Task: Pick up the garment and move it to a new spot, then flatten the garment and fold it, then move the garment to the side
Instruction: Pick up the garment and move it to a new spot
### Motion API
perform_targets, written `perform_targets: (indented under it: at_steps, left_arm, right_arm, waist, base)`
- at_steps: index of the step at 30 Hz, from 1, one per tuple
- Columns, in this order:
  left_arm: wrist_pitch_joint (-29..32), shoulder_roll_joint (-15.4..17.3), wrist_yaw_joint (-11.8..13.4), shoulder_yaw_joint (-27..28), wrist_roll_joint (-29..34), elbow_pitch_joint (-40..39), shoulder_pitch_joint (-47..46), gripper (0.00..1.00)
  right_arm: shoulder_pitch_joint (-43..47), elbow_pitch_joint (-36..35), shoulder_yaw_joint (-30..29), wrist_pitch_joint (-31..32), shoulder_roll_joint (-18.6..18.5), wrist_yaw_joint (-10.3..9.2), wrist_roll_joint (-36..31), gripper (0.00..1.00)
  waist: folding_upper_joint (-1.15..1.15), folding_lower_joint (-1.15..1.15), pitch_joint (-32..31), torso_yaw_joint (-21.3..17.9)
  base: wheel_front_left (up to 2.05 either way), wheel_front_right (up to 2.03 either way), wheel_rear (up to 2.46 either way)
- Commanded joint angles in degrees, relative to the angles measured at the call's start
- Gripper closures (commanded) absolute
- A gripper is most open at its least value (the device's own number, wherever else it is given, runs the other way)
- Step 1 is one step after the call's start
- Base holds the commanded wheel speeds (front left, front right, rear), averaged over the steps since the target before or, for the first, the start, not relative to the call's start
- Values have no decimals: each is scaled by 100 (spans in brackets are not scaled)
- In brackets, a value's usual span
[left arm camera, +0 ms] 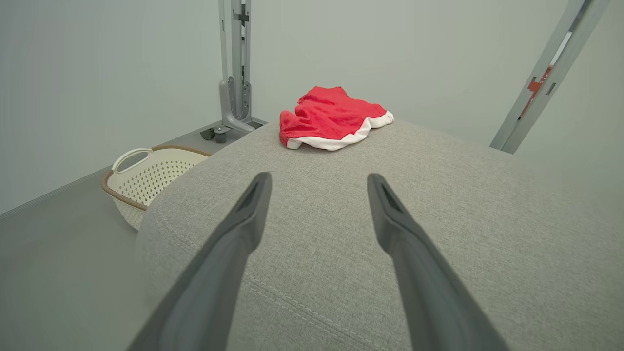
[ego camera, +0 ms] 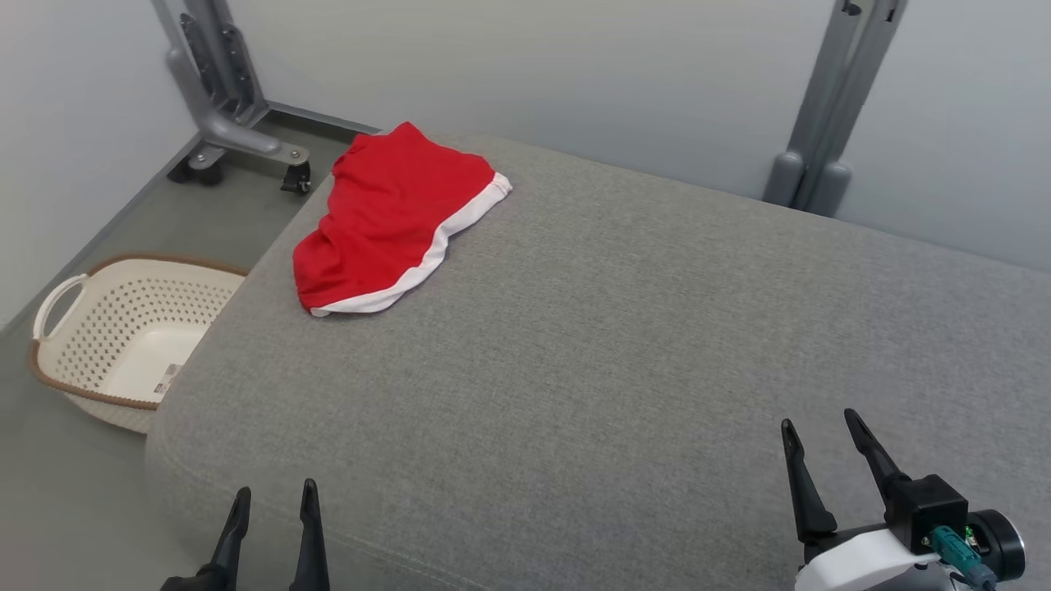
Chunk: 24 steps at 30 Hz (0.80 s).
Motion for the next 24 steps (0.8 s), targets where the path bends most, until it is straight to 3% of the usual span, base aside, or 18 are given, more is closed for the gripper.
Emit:
perform_targets:
  at_steps: [1,6,13,15,19,24]
  left_arm:
    - [0,7,12,-22,-19,-29,-40,0]
    - [0,9,-109,-24,-59,9,-341,0]
    - [1,8,-332,-168,-375,748,-1828,0]
    - [30,107,-360,-238,-532,1188,-2596,0]
    - [649,314,-387,-534,-1221,2095,-4051,0]
    - [1255,881,-386,-999,-2275,2956,-5329,0]
  right_arm:
    - [14,47,7,-15,-24,-11,-11,0]
    - [126,63,-16,-15,-24,-11,-46,0]
    - [-473,-180,-202,-15,-29,-11,-621,0]
    - [-766,-281,-245,-15,-39,-11,-829,0]
    - [-1391,-429,-326,-15,-143,-11,-1080,0]
    - [-1964,-463,-324,-15,-153,-11,-1187,0]
  waist:
    - [0,0,28,338]
    - [0,0,185,99]
    - [0,0,1608,-547]
    - [0,0,2172,-695]
    - [0,0,3194,-965]
    - [0,0,3958,-1265]
  base:
    - [0,0,0]
    - [0,0,0]
    - [0,0,0]
    - [0,0,0]
    - [0,0,0]
    - [0,0,0]
